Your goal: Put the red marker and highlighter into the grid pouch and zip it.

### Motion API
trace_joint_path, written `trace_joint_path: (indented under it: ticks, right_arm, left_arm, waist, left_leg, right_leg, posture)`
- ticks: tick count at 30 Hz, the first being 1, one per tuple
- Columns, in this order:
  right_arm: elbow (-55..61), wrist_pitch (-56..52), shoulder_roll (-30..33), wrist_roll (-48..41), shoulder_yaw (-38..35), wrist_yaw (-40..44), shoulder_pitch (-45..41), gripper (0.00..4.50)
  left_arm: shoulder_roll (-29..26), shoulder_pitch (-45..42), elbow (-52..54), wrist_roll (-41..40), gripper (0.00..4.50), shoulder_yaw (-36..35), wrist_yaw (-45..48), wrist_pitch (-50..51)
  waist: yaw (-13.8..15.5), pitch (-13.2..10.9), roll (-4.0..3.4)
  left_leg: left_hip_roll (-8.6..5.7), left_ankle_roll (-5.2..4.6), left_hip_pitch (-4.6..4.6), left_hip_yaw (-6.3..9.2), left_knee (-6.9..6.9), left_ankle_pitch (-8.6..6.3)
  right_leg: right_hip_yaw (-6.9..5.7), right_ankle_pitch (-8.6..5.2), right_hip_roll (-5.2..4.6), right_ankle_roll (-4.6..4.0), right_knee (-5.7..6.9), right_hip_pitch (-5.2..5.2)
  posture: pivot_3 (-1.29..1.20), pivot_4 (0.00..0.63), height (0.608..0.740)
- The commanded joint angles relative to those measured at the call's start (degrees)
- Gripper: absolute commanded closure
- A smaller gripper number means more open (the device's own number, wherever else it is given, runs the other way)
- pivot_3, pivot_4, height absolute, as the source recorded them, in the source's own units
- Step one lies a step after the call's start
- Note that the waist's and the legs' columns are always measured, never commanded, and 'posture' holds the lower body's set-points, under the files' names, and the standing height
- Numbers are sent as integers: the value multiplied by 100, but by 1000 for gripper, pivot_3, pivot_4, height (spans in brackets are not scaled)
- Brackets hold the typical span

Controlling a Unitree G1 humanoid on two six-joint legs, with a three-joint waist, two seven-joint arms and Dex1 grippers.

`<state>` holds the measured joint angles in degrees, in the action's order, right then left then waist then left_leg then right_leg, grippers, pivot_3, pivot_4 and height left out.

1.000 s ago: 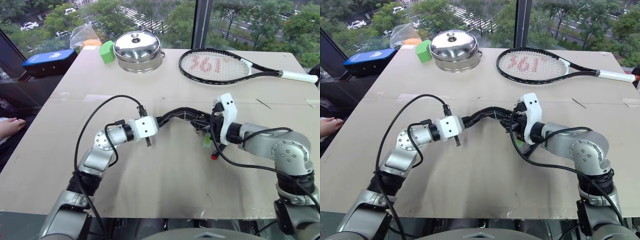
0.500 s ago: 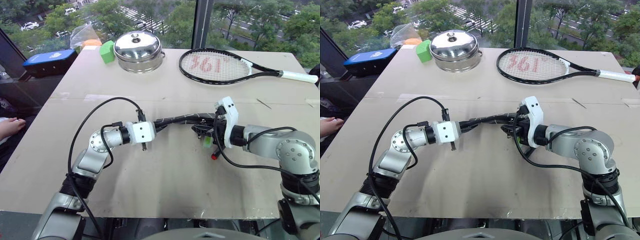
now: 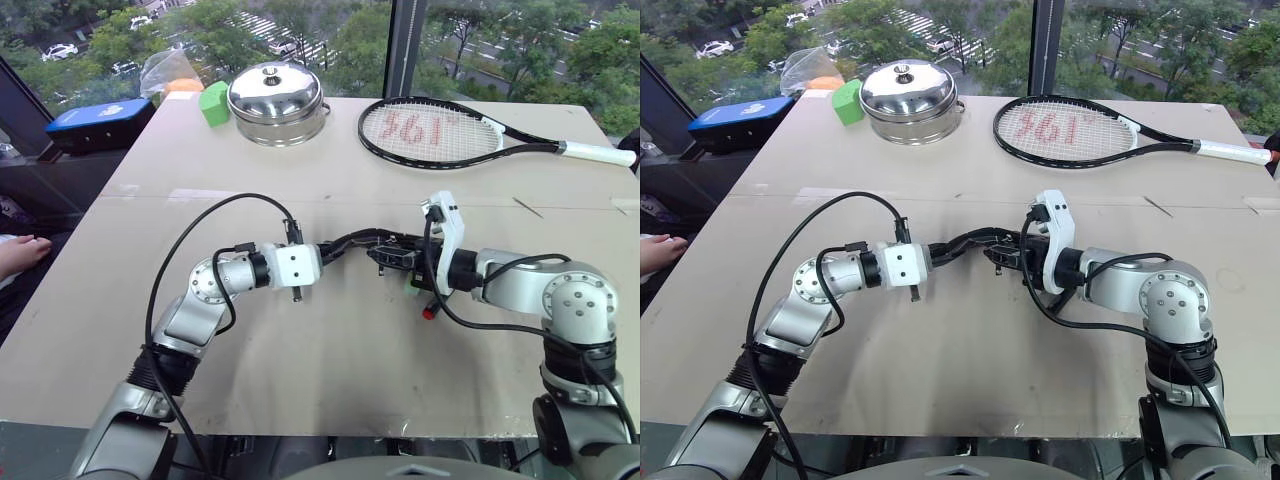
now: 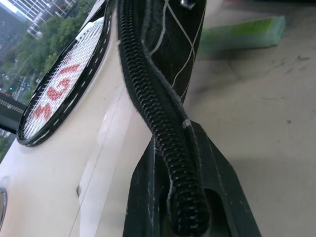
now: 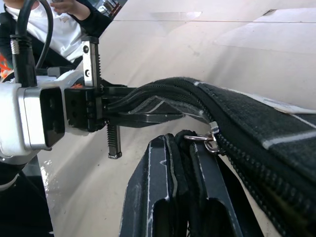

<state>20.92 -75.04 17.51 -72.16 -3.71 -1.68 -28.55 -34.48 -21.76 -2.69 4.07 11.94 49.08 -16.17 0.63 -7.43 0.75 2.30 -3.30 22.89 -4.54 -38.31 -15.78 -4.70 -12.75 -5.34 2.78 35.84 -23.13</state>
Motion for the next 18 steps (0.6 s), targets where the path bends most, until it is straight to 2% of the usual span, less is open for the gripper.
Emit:
trace_joint_path:
  ticks: [1, 10, 18]
  right_arm:
    - [-35, 50, -186, 28, 235, 57, -287, 4433]
    - [-276, 129, -390, 589, 636, 464, -572, 4433]
    - [-240, 46, 196, 686, 77, 783, -322, 4433]
  left_arm:
    - [136, -291, 388, -54, 4500, 72, 11, 120]
    - [264, -283, 387, -162, 4500, 93, 123, 125]
    - [-288, 136, 178, -627, 4500, -159, 730, -432]
  waist:
    - [-6, 0, 0]
    - [-25, 0, 0]
    - [-53, -1, -2]
  left_leg:
    - [0, 0, 0, 0, 0, 0]
    - [0, 0, 0, 1, 1, 0]
    - [2, 0, 0, 1, 1, 0]
  right_leg:
    - [0, 0, 0, 0, 0, 0]
    - [0, 0, 3, 1, -1, 0]
    - [-1, 0, 1, 0, -1, 0]
  posture:
    - [0, 150, 740]
    - [0, 150, 740]
    - [0, 150, 740]
